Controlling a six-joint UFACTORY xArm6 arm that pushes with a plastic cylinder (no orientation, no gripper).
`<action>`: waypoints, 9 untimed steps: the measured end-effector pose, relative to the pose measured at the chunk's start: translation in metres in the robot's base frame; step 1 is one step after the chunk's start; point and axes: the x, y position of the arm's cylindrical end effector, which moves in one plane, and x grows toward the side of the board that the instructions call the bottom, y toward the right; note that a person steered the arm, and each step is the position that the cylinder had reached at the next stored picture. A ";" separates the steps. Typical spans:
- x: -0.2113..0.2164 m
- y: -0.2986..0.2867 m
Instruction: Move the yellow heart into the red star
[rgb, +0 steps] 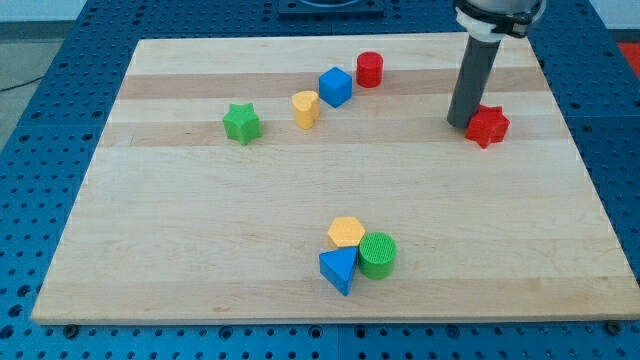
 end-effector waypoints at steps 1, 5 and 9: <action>0.039 -0.034; 0.033 -0.390; -0.021 -0.210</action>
